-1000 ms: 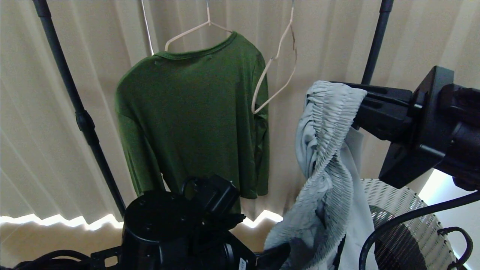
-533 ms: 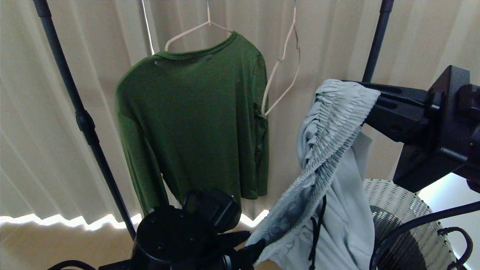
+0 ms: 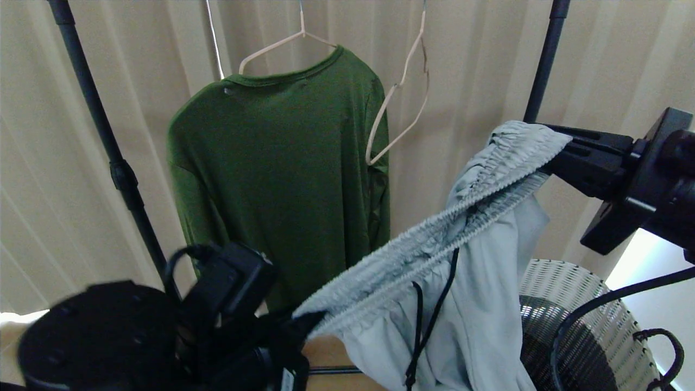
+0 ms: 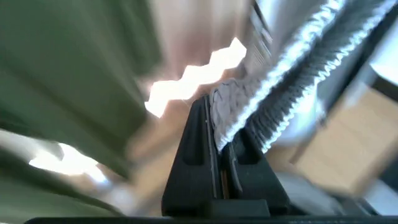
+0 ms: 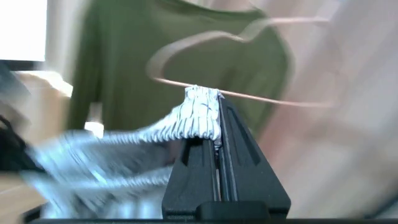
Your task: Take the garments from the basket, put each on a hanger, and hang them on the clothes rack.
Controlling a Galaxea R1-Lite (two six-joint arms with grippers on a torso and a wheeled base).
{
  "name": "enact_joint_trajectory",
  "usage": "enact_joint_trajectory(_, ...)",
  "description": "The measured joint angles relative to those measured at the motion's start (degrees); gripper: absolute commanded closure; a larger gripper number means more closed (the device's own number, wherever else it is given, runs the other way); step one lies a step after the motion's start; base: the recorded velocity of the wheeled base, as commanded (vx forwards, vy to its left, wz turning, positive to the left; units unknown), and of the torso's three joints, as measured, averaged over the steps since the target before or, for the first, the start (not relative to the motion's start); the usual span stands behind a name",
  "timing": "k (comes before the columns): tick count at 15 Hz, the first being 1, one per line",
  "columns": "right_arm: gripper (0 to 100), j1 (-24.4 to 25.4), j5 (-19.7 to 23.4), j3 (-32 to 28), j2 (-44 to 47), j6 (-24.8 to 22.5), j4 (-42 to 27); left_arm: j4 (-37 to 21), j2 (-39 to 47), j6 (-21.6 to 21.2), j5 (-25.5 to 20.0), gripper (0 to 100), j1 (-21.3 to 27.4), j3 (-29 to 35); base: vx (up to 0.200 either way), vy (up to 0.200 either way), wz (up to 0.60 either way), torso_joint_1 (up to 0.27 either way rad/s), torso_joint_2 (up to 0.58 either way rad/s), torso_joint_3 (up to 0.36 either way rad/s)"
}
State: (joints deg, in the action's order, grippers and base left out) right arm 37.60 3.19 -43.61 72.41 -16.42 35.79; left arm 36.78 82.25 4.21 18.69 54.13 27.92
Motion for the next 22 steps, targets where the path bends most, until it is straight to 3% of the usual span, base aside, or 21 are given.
enact_joint_trajectory(3, 100, -1.9, 0.1, -1.8, -0.1, 0.0, 0.2, -9.3, -7.3, -4.6, -0.4, 100, -9.9, 12.7, 0.000, 0.000, 0.00, 0.000, 0.00, 0.000)
enact_joint_trajectory(6, 100, -2.2, 0.1, -7.6, 0.9, 0.0, 0.0, -14.4, -10.6, -10.0, -0.6, 100, -18.1, 24.7, 0.000, 0.000, 0.00, 0.000, 0.00, 0.000)
enact_joint_trajectory(10, 100, -3.8, 0.1, -13.0, 2.3, 0.0, -0.1, -15.8, -10.3, -14.2, -0.7, 100, -21.3, 34.6, 0.000, 0.000, 0.00, 0.000, 0.00, 0.000)
enact_joint_trajectory(14, 100, -5.1, 0.0, -12.8, 2.6, 0.0, 0.0, -15.8, -8.6, -14.3, -0.7, 100, -21.2, 36.0, 0.000, 0.000, 0.00, 0.000, 0.00, 0.000)
enact_joint_trajectory(19, 100, -8.1, -0.1, -5.6, 2.7, 0.0, 0.1, -15.2, -6.9, -12.6, -0.5, 100, -18.6, 27.0, 0.000, 0.000, 0.00, 0.000, 0.00, 0.000)
enact_joint_trajectory(22, 100, -9.3, -0.1, -3.8, 2.7, 0.0, 0.5, -14.2, -5.1, -12.1, -0.5, 100, -17.0, 25.6, 0.000, 0.000, 0.00, 0.000, 0.00, 0.000)
